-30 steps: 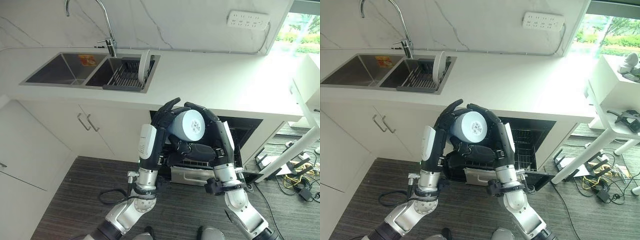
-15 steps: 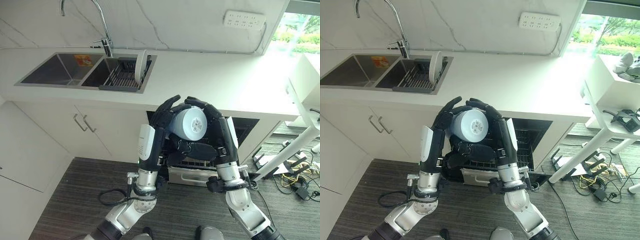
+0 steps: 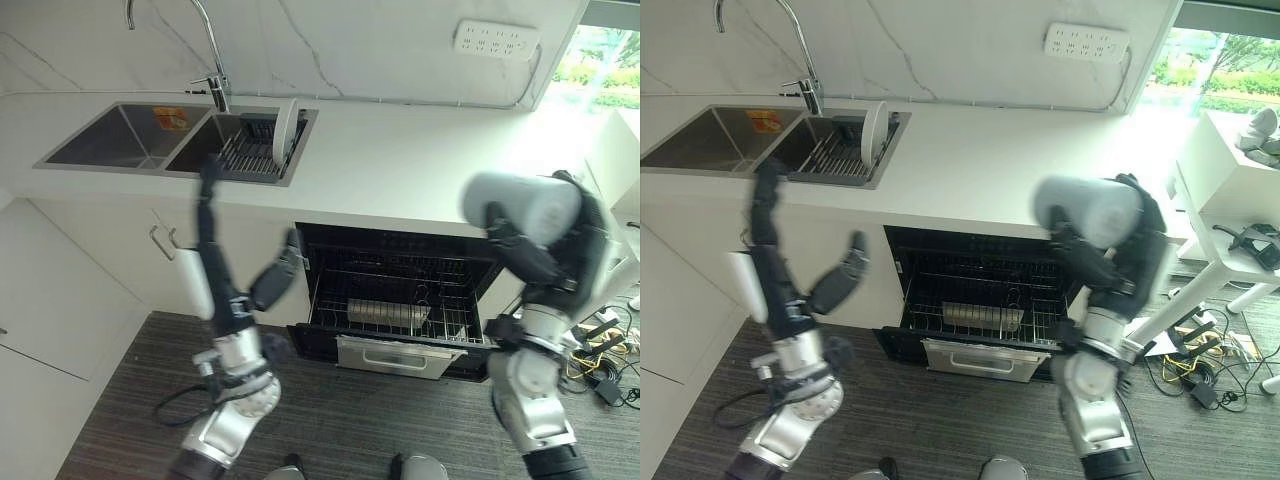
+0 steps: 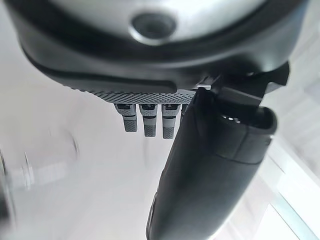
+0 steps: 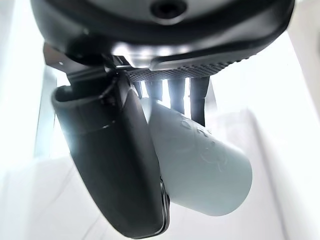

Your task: Place the dishes in the dishwasher.

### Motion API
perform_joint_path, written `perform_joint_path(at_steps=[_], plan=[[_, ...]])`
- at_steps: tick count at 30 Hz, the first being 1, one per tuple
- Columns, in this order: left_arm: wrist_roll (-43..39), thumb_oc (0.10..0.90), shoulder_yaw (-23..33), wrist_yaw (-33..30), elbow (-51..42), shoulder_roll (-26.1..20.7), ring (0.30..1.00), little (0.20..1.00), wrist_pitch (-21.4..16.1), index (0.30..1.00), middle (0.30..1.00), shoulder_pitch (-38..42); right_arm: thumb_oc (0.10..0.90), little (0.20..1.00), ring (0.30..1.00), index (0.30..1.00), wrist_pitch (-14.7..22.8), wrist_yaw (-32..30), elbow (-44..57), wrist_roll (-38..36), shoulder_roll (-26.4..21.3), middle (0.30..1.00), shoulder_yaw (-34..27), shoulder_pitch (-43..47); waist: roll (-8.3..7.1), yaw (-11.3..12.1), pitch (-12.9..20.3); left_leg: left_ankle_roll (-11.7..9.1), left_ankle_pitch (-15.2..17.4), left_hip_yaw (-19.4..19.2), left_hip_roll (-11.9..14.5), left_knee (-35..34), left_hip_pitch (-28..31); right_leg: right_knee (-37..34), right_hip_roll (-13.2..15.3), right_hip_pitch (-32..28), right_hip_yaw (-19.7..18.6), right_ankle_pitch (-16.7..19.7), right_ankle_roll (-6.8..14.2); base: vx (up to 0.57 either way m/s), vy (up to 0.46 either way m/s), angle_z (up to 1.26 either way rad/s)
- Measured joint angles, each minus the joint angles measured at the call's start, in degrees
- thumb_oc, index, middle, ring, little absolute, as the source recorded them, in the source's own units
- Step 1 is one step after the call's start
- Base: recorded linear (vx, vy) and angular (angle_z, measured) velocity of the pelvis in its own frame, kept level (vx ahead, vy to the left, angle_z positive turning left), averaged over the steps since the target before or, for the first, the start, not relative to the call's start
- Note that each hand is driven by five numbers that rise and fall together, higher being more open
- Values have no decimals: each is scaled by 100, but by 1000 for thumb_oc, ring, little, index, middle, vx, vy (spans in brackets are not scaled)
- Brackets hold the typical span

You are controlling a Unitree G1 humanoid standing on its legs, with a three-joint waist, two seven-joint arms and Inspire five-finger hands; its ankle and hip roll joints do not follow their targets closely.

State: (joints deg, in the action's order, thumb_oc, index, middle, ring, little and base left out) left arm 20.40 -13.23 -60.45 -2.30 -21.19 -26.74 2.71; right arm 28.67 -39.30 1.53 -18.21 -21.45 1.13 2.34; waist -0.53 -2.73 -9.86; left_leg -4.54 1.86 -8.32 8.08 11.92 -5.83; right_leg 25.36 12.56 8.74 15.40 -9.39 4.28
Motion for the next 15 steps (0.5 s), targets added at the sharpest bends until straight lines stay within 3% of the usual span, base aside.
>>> perform_joint_path(at_steps=[6,15], plan=[[47,800,-547,112,1,16,900,900,-217,900,900,4,400,300,300,300,15,199,45,1,48,300,647,-55,62,-5,19,3,1,7,10,18,0,-7,12,-2,-1,1,2,0,0,0],[49,800,-502,99,1,20,900,900,-217,900,900,-4,400,300,300,300,10,522,49,-123,39,300,755,-188,108,71,39,2,-15,36,9,12,-6,12,16,-3,17,0,-1,-4,0,1]])
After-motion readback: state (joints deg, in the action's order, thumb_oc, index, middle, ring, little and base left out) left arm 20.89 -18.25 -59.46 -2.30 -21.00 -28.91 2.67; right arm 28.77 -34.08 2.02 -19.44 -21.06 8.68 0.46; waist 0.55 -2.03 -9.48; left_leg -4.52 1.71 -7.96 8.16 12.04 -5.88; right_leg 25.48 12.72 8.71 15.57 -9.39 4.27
